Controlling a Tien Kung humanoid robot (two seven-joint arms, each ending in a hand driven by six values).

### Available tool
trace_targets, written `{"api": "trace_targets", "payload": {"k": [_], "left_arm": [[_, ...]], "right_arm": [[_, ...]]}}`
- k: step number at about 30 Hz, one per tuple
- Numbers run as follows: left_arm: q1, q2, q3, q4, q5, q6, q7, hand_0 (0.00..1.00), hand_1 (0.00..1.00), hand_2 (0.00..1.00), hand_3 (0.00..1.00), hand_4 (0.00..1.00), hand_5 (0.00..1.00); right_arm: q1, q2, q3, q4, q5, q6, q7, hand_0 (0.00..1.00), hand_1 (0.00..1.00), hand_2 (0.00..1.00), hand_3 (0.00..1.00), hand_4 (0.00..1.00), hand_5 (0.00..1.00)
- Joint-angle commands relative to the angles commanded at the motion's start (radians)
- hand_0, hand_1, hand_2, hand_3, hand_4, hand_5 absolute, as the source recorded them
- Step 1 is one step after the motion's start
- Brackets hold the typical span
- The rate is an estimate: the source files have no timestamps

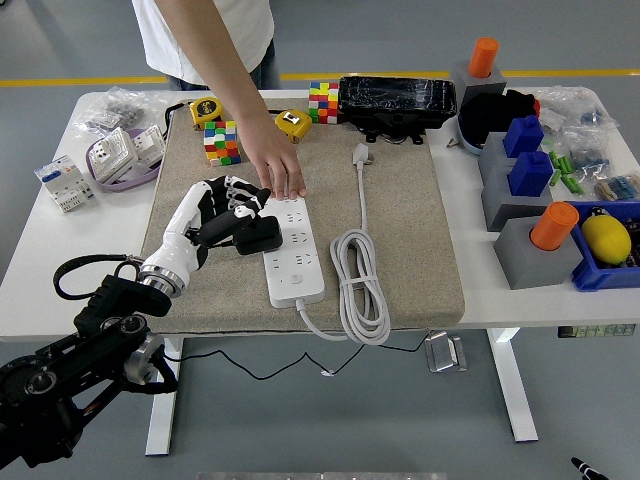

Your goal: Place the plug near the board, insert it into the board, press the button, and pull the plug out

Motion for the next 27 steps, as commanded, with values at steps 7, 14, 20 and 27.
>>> {"api": "trace_targets", "payload": {"k": [7, 14, 20, 27], "left_arm": [[-0.004, 0.005, 0.001, -0.002, 0.007, 0.0, 0.002, 0.312, 0.366, 0.426, 0.433, 0.792, 0.339], [-0.004, 0.016, -0.006, -0.033, 0.096, -0.024, 0.04, 0.294, 0.364, 0.428, 0.467, 0.793, 0.337], [-0.012, 0.042, -0.036, -0.119, 0.332, -0.183, 0.241, 0.227, 0.123, 0.269, 0.705, 0.818, 0.271], [-0.026, 0.054, -0.022, -0.182, 0.625, -0.354, 0.459, 0.155, 0.066, 0.207, 0.778, 0.791, 0.154]], "right_arm": [[0.0, 0.0, 0.0, -0.002, 0.002, 0.0, 0.0, 0.611, 0.639, 0.643, 0.552, 0.949, 0.482], [0.002, -0.002, -0.005, 0.0, 0.001, 0.0, 0.0, 0.61, 0.639, 0.643, 0.552, 0.949, 0.482], [0.004, -0.005, -0.012, 0.001, 0.001, 0.0, -0.001, 0.611, 0.639, 0.643, 0.552, 0.949, 0.482], [0.005, -0.009, -0.015, 0.001, 0.002, 0.001, -0.002, 0.61, 0.638, 0.643, 0.552, 0.948, 0.481]]}}
